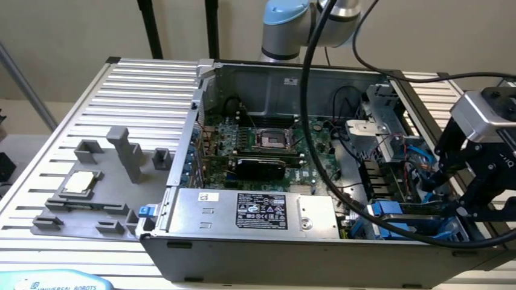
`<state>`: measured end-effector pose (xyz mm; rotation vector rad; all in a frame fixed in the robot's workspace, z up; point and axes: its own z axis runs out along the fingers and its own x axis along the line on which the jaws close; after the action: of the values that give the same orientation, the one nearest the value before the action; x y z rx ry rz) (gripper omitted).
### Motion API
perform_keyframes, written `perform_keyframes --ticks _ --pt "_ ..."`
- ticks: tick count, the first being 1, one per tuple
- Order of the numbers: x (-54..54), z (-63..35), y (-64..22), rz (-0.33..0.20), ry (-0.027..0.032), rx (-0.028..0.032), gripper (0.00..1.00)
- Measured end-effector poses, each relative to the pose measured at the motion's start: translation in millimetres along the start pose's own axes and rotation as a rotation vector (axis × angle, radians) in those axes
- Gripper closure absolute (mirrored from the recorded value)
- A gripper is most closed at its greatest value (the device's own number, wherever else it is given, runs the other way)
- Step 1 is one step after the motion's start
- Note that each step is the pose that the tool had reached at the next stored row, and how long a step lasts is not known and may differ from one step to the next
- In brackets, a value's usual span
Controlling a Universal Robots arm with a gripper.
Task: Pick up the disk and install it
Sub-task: 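Insert the first disk wire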
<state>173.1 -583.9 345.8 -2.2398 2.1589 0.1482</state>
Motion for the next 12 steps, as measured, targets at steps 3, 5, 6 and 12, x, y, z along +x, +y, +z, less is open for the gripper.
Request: perform_keyframes --ticks 3,5,6,12 --pt "0.3 -0.2 -2.6 -0.006 -0.0110 -0.0001 0.55" --pt "0.6 -0.1 -4.0 -0.011 -0.0165 -0.0003 0.55" --pt "0.8 -0.1 -4.4 -0.013 -0.0192 -0.0004 0.55" --pt "2.5 -0.2 -5.5 -0.026 -0.0289 -0.0012 0.64"
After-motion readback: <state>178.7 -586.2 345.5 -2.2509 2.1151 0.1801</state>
